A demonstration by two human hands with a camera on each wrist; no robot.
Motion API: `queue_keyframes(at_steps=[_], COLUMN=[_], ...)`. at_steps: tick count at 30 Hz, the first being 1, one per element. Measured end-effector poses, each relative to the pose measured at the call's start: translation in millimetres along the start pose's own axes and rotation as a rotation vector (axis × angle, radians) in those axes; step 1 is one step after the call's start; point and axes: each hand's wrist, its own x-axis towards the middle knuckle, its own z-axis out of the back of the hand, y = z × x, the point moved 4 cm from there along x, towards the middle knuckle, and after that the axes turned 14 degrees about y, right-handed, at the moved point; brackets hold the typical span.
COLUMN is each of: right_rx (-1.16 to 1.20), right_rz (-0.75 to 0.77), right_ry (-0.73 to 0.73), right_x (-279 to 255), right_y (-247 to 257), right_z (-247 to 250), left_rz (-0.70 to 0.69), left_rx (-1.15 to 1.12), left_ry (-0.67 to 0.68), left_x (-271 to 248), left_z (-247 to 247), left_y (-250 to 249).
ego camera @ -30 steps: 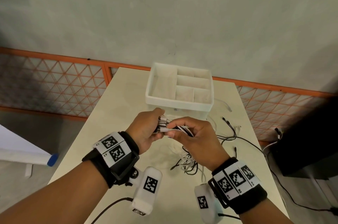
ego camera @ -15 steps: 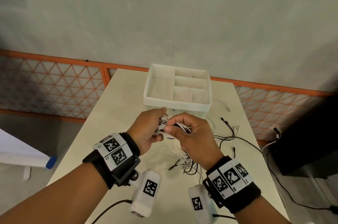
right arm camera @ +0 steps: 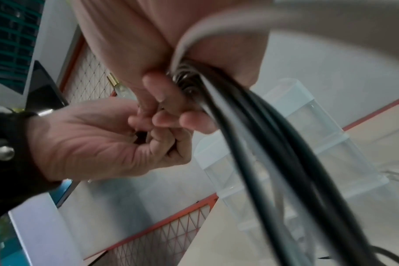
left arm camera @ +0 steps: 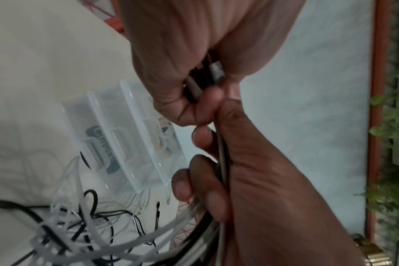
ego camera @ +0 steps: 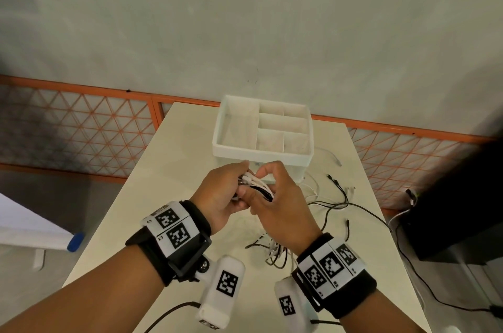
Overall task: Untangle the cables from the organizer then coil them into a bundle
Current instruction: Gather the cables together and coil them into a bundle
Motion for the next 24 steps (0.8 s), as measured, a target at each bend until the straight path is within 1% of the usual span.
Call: queue_keyframes(at_steps=[2, 5, 7, 9, 10, 11, 13, 15, 16, 17, 18, 19, 20, 21, 22, 24], right_rx=[-0.117, -0.187, -0.098, 0.056, 0.069, 0.071, 0.054, 0.024, -0.009, -0.049, -0.099, -0.146, -0.185, -0.207, -0.216, -0.182], right_rz=[-0.024, -0.063, -0.084, -0.106, -0.115, -0.12, -0.107, -0.057, -0.023, -0.001, 0.012, 0.024, 0.04, 0.06, 0.089, 0.139], right_ry=[-0.021, -0.001, 0.085, 0.203, 0.215, 0.195, 0.098, 0.025, 0.018, 0.029, 0.051, 0.072, 0.083, 0.077, 0.057, -0.006], right_x=[0, 3, 3, 1, -1, -3, -5, -3, -1, 1, 3, 5, 7, 9, 10, 12], right_y=[-3, -6, -9, -15, -20, -25, -32, -29, -24, -19, -13, -8, -2, 2, 7, 14], right_z=[0, -1, -1, 1, 5, 10, 22, 29, 29, 28, 25, 22, 18, 15, 13, 12], left_rz=[-0.033, -0.087, -0.127, -0.161, -0.168, -0.159, -0.074, 0.056, 0.084, 0.061, -0.016, -0.135, -0.246, -0.319, -0.354, -0.344], left_rx=[0.109, 0.258, 0.299, 0.24, 0.192, 0.154, 0.151, 0.279, 0.41, 0.579, 0.745, 0.849, 0.884, 0.888, 0.9, 0.969], left_ry=[-0.005, -0.047, -0.107, -0.18, -0.211, -0.23, -0.2, -0.142, -0.133, -0.151, -0.186, -0.208, -0.188, -0.123, -0.036, 0.117], left_x=[0, -1, -1, -1, -1, -2, -5, -5, -5, -4, -4, -7, -11, -12, -12, -11], left_z=[1, 4, 10, 22, 30, 37, 49, 57, 58, 58, 54, 47, 36, 23, 11, -9], left_y=[0, -1, -4, -12, -16, -20, -20, -13, -11, -13, -19, -28, -36, -41, -43, -39])
